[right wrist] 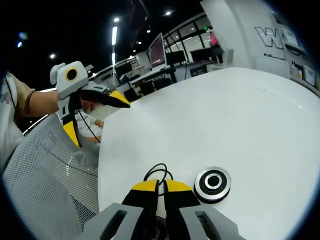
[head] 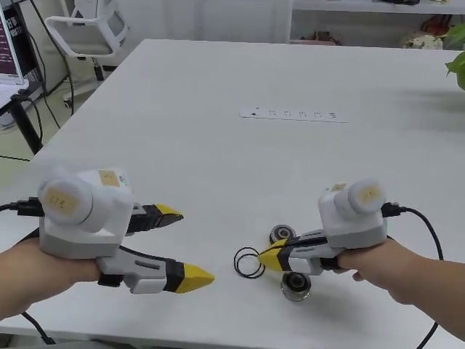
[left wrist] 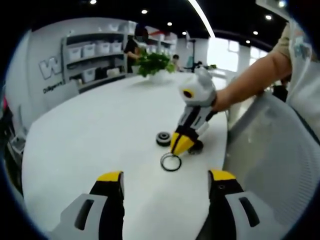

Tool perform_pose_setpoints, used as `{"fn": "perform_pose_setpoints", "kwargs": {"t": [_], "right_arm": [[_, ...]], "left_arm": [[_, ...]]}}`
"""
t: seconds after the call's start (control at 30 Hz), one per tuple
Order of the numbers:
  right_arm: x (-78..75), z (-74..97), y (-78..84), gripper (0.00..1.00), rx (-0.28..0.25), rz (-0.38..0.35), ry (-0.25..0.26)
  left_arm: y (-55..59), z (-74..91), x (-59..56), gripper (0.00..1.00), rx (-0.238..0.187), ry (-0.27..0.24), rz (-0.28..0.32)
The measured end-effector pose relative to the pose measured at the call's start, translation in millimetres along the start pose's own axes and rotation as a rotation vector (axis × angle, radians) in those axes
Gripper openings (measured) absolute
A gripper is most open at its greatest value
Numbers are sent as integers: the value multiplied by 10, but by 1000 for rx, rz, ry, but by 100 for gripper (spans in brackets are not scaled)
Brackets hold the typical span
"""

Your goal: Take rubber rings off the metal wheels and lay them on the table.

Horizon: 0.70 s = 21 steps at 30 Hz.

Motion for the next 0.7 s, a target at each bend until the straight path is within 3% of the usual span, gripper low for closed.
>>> {"fn": "perform_pose_setpoints", "kwargs": {"t": [0.37, 0.7], "right_arm": [[-2, 31, 19, 11, 2, 8, 6], [-25, 158, -89, 15, -62, -14, 17]], "left_arm": [[11, -30, 0, 69, 12, 8, 1], [-18, -43, 17, 68, 12, 9, 1]]}}
Point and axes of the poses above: the centre of the closed fingertips' face, and the gripper's own axes: z roughly backward along the fingers, x roughly to its left, y roughly out of its underside, the point moved 3 cm from there along z, roughly backward along the fingers, and after that the axes turned 8 degrees about y, right-handed, at the moved point
